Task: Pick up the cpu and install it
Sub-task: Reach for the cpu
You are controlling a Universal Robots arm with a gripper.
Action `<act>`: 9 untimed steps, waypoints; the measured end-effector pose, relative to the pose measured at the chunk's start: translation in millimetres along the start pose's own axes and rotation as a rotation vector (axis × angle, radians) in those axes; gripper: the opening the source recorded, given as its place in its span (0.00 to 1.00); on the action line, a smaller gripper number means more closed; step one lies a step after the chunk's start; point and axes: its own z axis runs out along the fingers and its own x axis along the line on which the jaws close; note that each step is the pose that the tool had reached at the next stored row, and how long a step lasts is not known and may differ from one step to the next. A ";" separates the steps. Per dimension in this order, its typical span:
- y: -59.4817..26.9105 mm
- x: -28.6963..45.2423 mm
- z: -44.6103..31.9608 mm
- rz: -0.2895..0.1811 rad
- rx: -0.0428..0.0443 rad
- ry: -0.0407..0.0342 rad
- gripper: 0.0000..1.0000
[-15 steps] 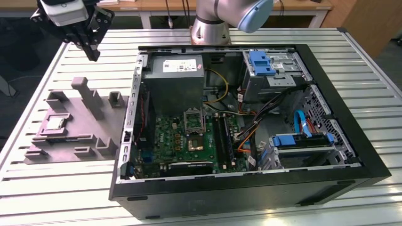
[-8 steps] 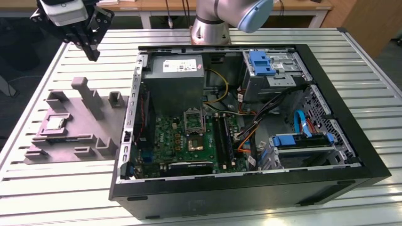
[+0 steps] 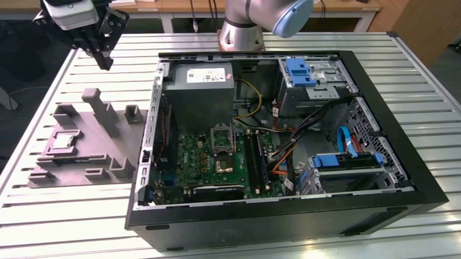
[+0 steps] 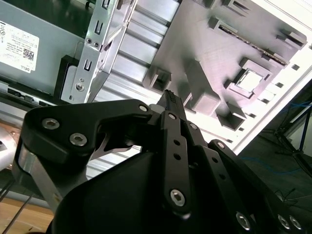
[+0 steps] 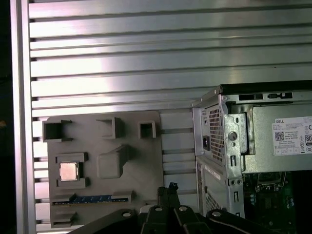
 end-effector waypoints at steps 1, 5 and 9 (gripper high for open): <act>0.0 0.5 0.0 0.000 0.0000 0.0000 0.11; -0.2 2.5 -0.1 0.000 0.0001 0.0001 0.11; -0.3 4.3 -0.1 0.000 0.0000 0.0000 0.11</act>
